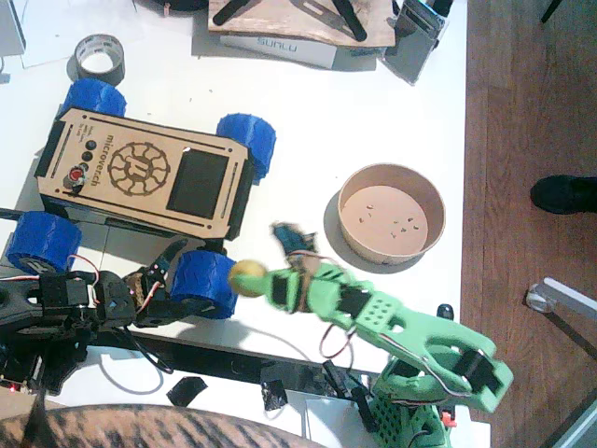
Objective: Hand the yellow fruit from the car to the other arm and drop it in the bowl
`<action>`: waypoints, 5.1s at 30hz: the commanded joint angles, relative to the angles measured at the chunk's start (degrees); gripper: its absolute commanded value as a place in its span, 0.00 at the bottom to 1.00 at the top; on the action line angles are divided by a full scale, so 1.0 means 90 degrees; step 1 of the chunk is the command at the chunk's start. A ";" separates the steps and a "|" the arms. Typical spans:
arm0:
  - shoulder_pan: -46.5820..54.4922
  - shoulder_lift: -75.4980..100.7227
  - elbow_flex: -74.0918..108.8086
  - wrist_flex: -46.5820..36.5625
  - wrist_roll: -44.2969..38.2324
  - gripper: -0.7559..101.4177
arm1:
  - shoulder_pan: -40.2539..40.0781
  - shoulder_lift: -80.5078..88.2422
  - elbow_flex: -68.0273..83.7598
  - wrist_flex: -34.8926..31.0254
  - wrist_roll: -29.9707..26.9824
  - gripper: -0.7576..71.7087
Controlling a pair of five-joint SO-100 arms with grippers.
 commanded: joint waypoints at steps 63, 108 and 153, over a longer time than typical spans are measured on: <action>-0.7383 0.1934 0.0000 0.6875 0.6875 0.01 | 0.4658 -0.6152 -0.6621 0.3770 0.7051 0.01; -0.7383 0.1973 0.0020 0.6885 0.6875 0.02 | 0.5293 -0.8262 -0.9619 0.5957 0.7764 0.52; -0.7383 0.2031 0.0020 0.6934 0.6826 0.02 | 0.3076 0.2100 0.0645 0.1738 0.5537 0.01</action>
